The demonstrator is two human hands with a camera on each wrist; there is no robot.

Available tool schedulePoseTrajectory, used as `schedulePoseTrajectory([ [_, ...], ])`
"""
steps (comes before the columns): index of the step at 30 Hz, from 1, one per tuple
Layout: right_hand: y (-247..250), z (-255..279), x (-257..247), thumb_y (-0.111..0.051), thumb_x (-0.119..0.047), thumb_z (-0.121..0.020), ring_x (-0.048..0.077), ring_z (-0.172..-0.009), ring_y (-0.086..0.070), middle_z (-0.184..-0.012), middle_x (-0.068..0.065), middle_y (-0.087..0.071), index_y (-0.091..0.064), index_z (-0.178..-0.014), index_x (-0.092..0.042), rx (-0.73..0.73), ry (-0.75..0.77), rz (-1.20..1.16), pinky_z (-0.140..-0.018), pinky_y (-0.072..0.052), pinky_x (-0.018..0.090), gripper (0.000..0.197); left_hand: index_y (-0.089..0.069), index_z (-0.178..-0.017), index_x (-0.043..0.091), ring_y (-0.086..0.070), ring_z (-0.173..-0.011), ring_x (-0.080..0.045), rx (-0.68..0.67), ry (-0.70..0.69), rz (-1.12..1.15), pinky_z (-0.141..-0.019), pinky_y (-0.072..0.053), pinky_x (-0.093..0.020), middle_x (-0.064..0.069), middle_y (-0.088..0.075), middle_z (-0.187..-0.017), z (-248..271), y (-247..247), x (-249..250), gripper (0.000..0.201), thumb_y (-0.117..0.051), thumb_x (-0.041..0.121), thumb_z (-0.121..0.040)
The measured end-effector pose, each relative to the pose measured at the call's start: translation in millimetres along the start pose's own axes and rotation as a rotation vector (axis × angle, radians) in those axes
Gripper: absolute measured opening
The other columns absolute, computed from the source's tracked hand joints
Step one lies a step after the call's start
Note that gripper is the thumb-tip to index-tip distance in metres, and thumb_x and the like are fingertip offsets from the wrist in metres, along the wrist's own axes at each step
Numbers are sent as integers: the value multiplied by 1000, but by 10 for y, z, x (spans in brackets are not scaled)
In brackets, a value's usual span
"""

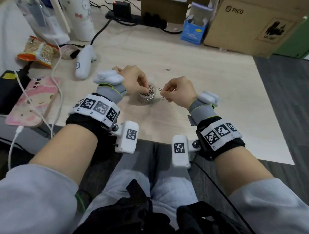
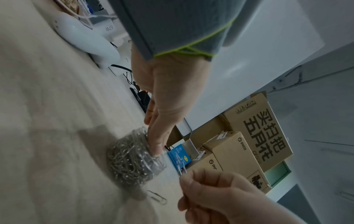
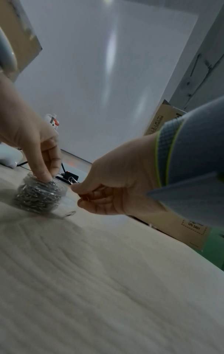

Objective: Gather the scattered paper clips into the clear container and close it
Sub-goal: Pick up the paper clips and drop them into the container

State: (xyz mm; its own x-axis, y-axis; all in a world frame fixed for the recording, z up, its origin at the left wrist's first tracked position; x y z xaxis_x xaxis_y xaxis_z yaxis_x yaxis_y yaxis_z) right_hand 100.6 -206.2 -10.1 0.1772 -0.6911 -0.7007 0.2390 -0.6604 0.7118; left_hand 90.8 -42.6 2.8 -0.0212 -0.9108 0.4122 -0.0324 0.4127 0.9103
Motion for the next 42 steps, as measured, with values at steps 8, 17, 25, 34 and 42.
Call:
schedulePoseTrajectory([
  [8, -105, -163, -181, -74, -12, -75, -2, -36, -53, -54, 0, -61, -59, -58, -22, 41, 16, -128, -58, -51, 20, 25, -69, -85, 14, -59, -86, -15, 31, -57, 325, -83, -43, -18, -4, -70, -89, 5, 22, -148, 16, -74, 23, -73],
  [17, -23, -198, -13, -61, -10, -79, 1, -35, -55, -60, 2, -61, -59, -60, -17, 205, -117, -148, -54, -51, 25, 21, -68, -95, 5, -56, -75, -15, 33, -46, 447, -63, -39, -4, -7, -66, -88, -41, -139, -219, 15, -65, 13, -83],
  [25, -61, -95, 270, -80, -30, -63, 22, -68, -61, -62, 2, -60, -64, -69, -13, -70, -312, 260, -63, -53, 28, 24, -61, -80, 24, -55, -68, -3, 37, -1, 549, -66, -42, -11, 0, -62, -88, -44, -311, -260, 8, -68, 19, -81],
  [34, -83, -127, 241, -73, -11, -66, 20, -54, -51, -55, 4, -57, -63, -61, -9, -121, -323, 107, -60, -49, 28, 11, -59, -94, 13, -53, -78, -18, 75, 19, 609, -71, -42, -20, -2, -59, -92, -54, -364, -332, 10, -57, 22, -90],
  [42, -98, -247, -93, -71, -14, -78, 2, -32, -44, -58, 1, -55, -58, -60, -12, -127, -222, -257, -40, -34, 16, 22, -57, -101, 18, -50, -80, -17, -62, 47, 714, -83, -41, -31, -4, -58, -90, -101, -492, -463, 31, -36, 37, -88],
])
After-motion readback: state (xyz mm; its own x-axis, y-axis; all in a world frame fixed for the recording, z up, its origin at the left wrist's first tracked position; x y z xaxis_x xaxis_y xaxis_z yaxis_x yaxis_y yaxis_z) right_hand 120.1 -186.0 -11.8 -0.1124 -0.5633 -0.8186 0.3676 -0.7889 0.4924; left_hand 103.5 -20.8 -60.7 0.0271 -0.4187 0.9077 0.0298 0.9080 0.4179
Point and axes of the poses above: each hand's wrist, its own z-axis away from the middle knuckle, its own y-axis out of the back of the hand, x = y × z, the point moved 4 cm from there along -z, towards the middle knuckle
